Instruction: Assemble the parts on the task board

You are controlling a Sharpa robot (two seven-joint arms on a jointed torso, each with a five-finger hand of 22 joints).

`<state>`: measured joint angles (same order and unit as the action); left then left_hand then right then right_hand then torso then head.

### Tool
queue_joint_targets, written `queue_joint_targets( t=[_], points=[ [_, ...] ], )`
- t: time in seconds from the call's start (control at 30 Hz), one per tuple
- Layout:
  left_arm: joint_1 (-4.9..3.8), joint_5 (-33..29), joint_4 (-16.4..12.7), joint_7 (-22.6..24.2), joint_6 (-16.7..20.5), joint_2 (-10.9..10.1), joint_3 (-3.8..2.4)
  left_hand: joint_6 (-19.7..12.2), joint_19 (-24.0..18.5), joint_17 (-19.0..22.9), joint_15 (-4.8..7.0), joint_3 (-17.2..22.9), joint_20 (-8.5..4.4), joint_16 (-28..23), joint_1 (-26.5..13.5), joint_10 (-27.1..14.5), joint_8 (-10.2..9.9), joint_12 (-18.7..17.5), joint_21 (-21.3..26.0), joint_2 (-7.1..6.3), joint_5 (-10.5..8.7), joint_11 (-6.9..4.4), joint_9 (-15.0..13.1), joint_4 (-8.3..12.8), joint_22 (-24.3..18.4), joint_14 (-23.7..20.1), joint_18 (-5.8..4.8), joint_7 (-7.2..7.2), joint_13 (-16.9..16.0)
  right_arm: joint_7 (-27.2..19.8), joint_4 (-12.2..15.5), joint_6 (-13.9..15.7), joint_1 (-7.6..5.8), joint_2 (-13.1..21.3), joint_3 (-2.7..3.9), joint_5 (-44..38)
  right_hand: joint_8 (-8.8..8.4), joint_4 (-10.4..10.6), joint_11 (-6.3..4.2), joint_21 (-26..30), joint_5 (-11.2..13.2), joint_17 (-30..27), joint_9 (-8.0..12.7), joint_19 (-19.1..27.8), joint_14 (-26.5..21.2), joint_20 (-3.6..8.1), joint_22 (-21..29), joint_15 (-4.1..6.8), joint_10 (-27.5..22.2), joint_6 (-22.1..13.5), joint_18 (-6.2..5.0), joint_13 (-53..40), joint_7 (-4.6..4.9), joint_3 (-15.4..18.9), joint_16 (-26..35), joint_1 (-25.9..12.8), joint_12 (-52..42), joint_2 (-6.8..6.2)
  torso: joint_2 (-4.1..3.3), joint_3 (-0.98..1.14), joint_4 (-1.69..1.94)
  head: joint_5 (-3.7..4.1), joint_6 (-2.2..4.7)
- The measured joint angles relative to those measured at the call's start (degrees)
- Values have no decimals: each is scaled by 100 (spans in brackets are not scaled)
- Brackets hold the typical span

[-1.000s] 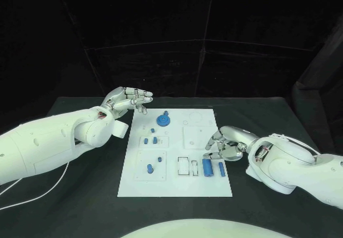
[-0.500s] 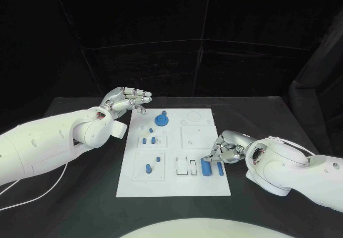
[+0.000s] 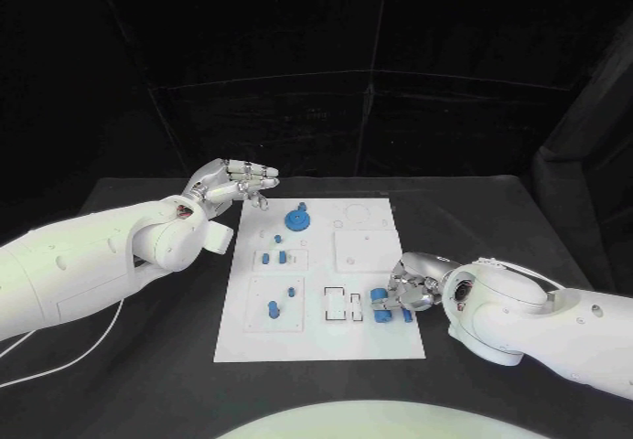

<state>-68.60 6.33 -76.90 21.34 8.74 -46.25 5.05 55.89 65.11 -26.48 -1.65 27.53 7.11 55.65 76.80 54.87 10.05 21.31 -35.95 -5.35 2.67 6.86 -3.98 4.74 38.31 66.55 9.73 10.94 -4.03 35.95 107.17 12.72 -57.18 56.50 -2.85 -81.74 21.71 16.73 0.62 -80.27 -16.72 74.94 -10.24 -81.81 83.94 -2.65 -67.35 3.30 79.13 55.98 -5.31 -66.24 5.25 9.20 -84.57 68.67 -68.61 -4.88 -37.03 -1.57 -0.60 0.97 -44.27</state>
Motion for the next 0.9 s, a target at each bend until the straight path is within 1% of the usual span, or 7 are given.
queue_joint_targets(
  t=[0.17,0.23,0.33,0.53,0.73,0.8,0.9],
  points=[
    [1,0,0,0,-2,-4,1,0,0,0,0,0,0,0,0,0,0,0,0,0,0,0,0,0,0,0,0,0,0,73,-41,-114,21,-80,11,-123,8,0,0,-23,4,0,-25,0,0,0,-10,0,0,1,3,21,0,0,0,0,0,0,0,-1,1,0,-4],
    [1,0,-1,0,-3,-5,1,0,0,0,0,0,0,0,0,0,0,0,0,0,0,0,0,0,0,0,0,0,0,87,-47,-130,39,-109,17,-166,26,0,0,-23,4,-1,-36,0,0,0,-10,0,0,2,91,30,0,0,0,1,1,0,0,-1,2,-1,-7],
    [1,0,-2,-1,-5,-7,2,0,0,11,0,0,0,0,0,0,0,0,0,0,0,0,0,0,-7,0,0,0,0,99,-57,-142,61,-140,26,-233,64,-16,0,-23,-16,-1,-76,0,0,0,-18,0,0,4,91,25,-2,16,0,4,1,3,0,-4,4,-5,-7],
    [1,0,-2,-4,-8,-16,2,0,0,11,0,0,0,0,0,0,0,0,0,0,0,0,0,0,-8,0,0,0,0,106,-74,-140,79,-159,28,-335,154,-12,-22,-23,-267,-1,-169,0,0,0,-33,0,-22,-25,90,-17,-45,20,0,121,27,99,1,-8,3,-11,-7],
    [1,0,-4,-6,-11,-19,3,0,0,10,0,0,0,0,0,0,0,0,0,0,0,0,0,0,-7,0,0,0,0,108,24,-2,107,-91,11,-382,279,-20,-21,-47,-751,-2,-297,-21,21,21,-70,20,-22,-115,90,-74,-51,43,0,276,27,242,4,-7,-1,-7,3],
    [1,0,-4,-7,-12,-19,3,0,0,10,0,0,0,0,0,0,0,0,0,0,0,0,0,0,-7,0,0,0,0,121,101,82,118,-18,5,-381,285,-21,-21,-47,-807,-2,-310,-21,0,21,-75,41,-22,-124,90,-69,-41,43,0,325,40,292,5,-5,-2,-7,7],
    [1,0,-1,-7,-14,-19,3,0,0,10,0,0,0,0,0,0,0,0,0,0,0,0,0,0,-7,0,0,0,0,139,224,197,118,89,4,-350,295,-13,-21,-47,-840,-2,-352,-21,0,21,-80,41,-22,-103,90,-46,-62,67,0,329,73,296,8,-5,-2,-14,12]
  ],
)
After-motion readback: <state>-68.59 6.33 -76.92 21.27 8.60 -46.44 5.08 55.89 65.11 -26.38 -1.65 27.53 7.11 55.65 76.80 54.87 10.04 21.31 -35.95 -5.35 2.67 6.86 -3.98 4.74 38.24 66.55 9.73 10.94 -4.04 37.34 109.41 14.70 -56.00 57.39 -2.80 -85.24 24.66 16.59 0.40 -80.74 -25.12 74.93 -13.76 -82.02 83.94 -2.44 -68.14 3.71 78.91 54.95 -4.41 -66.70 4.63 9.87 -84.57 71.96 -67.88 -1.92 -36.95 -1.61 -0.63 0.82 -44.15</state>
